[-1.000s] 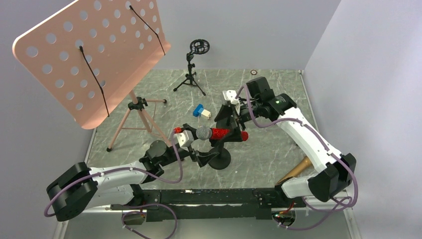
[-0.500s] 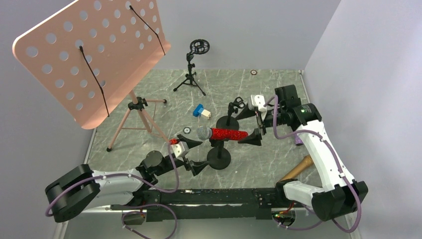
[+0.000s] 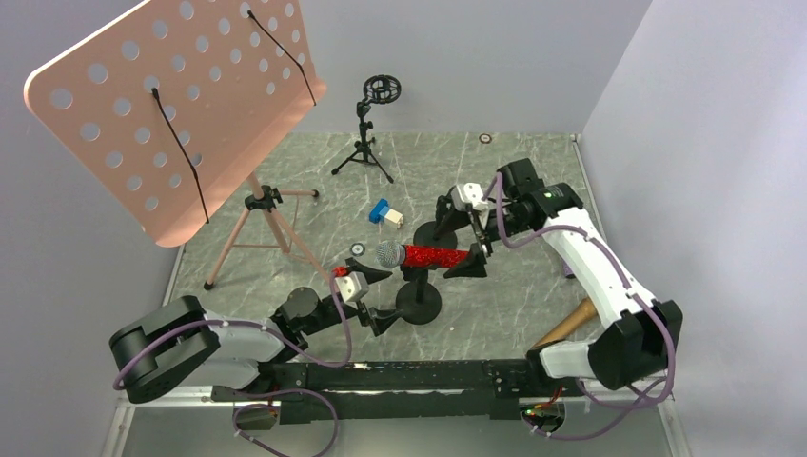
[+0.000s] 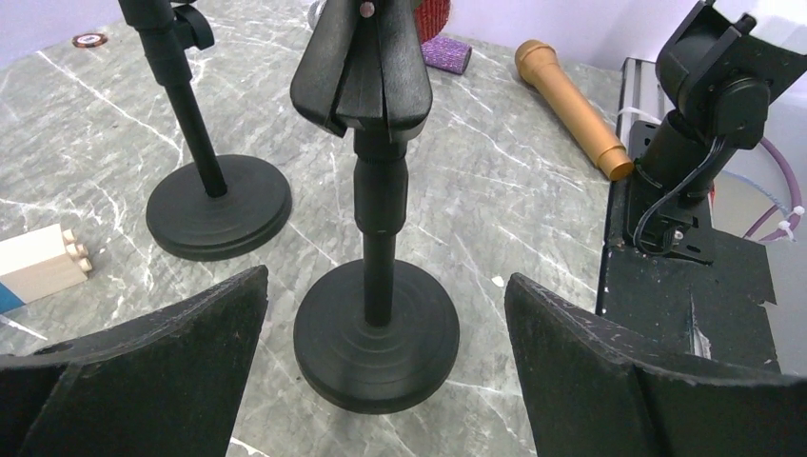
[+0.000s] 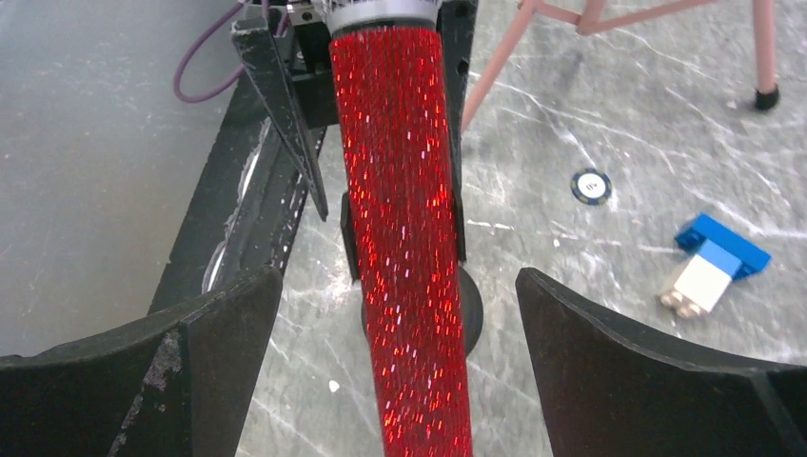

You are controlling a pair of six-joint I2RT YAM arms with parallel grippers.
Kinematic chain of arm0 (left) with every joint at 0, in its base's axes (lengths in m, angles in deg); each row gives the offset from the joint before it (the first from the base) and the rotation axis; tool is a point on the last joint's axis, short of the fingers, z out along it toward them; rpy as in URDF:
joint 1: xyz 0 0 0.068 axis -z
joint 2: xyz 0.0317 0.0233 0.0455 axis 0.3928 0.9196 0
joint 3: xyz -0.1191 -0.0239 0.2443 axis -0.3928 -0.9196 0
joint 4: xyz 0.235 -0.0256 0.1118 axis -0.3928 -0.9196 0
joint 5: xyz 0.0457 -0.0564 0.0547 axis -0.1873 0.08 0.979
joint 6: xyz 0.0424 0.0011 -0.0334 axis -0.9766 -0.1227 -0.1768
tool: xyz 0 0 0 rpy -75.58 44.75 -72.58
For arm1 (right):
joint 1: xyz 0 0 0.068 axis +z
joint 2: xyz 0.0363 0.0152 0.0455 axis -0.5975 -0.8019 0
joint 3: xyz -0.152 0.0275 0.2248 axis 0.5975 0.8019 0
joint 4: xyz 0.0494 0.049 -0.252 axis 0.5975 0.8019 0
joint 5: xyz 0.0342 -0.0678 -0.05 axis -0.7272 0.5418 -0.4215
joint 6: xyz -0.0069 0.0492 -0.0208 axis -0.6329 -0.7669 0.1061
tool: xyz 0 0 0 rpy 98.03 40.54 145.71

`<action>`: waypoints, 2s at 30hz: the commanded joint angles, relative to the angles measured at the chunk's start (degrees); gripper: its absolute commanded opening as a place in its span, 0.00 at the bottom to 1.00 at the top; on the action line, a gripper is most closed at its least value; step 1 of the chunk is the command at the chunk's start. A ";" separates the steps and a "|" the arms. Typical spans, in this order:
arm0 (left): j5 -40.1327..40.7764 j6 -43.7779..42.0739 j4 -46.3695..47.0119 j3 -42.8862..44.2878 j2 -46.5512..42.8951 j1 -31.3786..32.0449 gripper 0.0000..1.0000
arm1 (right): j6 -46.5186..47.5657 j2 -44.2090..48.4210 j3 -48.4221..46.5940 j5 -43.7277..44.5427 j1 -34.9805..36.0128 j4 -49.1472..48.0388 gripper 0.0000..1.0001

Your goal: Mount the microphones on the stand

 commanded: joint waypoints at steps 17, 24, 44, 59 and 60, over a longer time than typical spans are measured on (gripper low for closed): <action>-0.01 -2.51 -4.09 0.86 -7.62 0.57 0.98 | 0.45 -8.10 -6.87 3.83 9.87 0.79 0.78; -0.01 -2.38 -4.62 0.79 -8.74 0.59 0.98 | 1.47 -10.31 -9.04 3.77 10.48 3.08 0.55; 0.26 -3.70 -9.61 0.08 -14.77 0.57 0.98 | -0.25 2.42 -7.34 5.16 1.77 7.59 0.30; -0.02 -4.11 -10.80 -0.01 -17.59 0.57 0.98 | 6.89 -4.39 -20.09 11.63 -22.38 18.71 0.30; -0.03 -4.18 -11.33 0.00 -18.16 0.61 0.98 | 7.20 -5.91 -21.82 11.23 -24.50 18.86 0.30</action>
